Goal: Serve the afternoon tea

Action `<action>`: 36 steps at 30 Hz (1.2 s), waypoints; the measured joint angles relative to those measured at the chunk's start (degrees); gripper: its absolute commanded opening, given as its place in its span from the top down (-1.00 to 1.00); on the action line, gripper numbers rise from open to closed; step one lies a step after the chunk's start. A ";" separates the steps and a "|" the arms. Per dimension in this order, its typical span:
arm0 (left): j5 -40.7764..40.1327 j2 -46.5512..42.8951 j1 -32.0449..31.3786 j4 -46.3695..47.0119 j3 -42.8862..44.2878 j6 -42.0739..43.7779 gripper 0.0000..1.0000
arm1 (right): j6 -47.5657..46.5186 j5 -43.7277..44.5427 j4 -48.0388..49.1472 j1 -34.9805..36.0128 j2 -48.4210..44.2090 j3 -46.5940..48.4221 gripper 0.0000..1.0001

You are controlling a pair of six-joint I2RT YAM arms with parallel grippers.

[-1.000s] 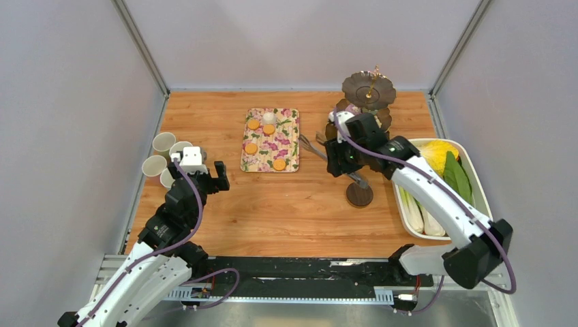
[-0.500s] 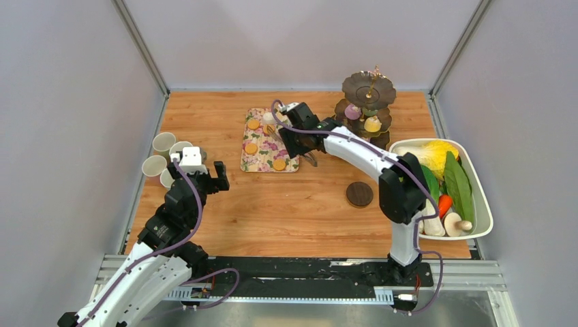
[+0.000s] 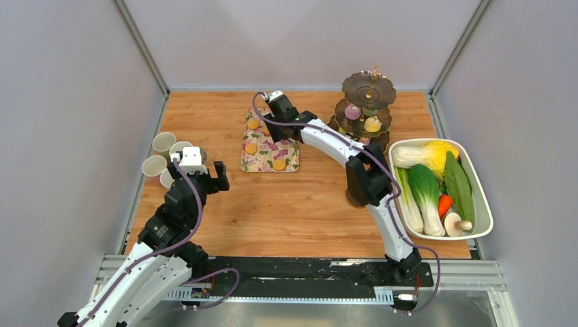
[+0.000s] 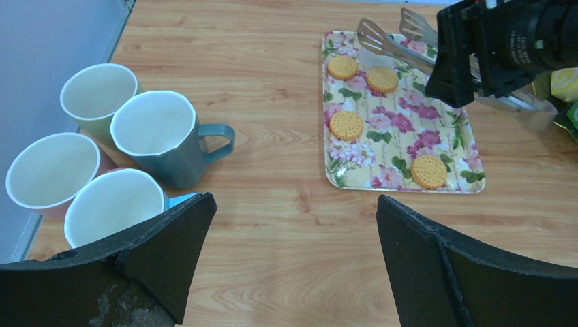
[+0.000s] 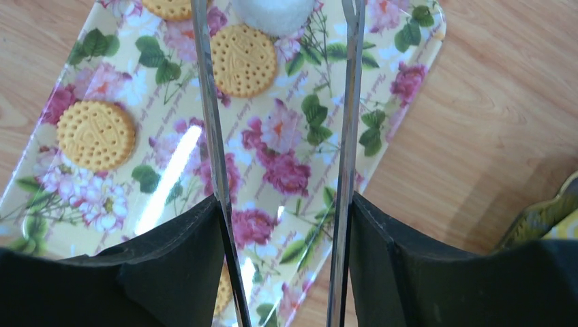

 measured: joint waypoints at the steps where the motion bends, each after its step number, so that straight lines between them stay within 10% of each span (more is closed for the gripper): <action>1: 0.00 0.00 0.00 0.00 0.00 0.00 -1.00 | -0.26 0.31 0.35 -0.02 1.25 1.31 -0.24; 21: -0.02 0.02 0.00 0.00 0.00 0.00 -1.00 | -2.19 0.68 1.64 -1.07 3.43 -2.86 0.28; 36: 0.00 0.15 0.00 0.00 0.00 0.00 -1.00 | -2.38 0.81 0.85 -1.14 -21.14 -17.81 0.24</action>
